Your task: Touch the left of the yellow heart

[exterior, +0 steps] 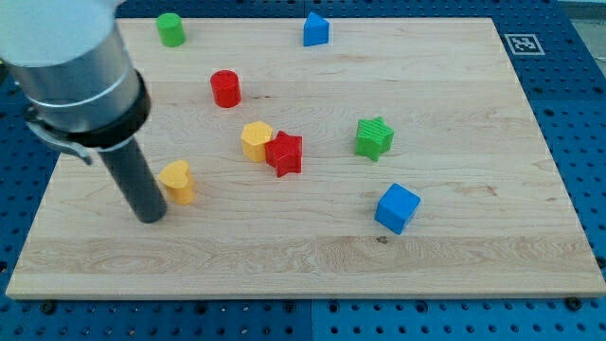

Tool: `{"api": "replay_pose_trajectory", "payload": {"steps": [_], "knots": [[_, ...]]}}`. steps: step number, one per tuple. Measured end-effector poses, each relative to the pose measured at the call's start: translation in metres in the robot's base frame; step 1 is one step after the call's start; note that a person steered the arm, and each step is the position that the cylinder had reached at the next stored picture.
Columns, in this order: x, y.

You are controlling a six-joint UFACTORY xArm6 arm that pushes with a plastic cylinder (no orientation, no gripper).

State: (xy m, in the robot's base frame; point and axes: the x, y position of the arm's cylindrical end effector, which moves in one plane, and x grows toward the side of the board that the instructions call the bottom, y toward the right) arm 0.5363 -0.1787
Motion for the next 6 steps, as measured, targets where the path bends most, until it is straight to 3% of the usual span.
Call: {"api": "replay_pose_trajectory", "payload": {"steps": [6], "knots": [[-0.019, 0.0]]}}
